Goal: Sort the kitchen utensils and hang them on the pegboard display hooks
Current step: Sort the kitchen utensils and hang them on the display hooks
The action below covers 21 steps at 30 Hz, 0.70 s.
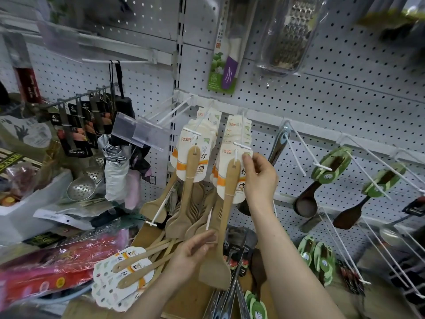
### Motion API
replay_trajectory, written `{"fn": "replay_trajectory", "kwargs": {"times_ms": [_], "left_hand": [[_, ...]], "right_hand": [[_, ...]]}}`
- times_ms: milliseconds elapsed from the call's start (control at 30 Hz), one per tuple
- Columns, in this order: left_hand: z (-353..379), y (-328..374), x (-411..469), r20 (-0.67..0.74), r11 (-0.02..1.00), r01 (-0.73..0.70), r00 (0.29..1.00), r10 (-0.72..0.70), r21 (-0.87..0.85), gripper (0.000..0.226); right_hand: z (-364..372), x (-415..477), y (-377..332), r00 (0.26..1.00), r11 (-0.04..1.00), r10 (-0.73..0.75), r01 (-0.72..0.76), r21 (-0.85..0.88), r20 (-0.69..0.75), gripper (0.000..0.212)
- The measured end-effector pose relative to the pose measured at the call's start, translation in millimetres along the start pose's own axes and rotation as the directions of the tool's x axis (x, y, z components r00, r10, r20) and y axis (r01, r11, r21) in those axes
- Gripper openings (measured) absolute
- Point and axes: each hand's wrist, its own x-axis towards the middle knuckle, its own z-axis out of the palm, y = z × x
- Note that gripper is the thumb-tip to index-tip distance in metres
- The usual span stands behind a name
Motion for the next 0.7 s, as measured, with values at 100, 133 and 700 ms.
{"fn": "replay_trajectory", "kwargs": {"times_ms": [100,133,700], "left_hand": [[-5.1,-3.3,-0.6,-0.041,1.0,-0.02,0.999,0.02,-0.013,0.038],[-7.3,-3.6,-1.6,-0.06,1.0,-0.019,0.998,0.018,-0.018,0.037],[-105.8,-48.1,-58.3,-0.336,0.989,0.06,0.937,-0.101,-0.132,0.037]], "right_hand": [[4.6,8.3,1.4,0.998,1.0,0.023,-0.023,-0.007,-0.052,0.014],[6.1,9.3,1.8,0.996,0.999,0.044,-0.043,0.004,-0.074,0.013],[38.4,-132.9,59.8,0.946,0.948,0.301,-0.311,-0.073,-0.122,0.013]]}}
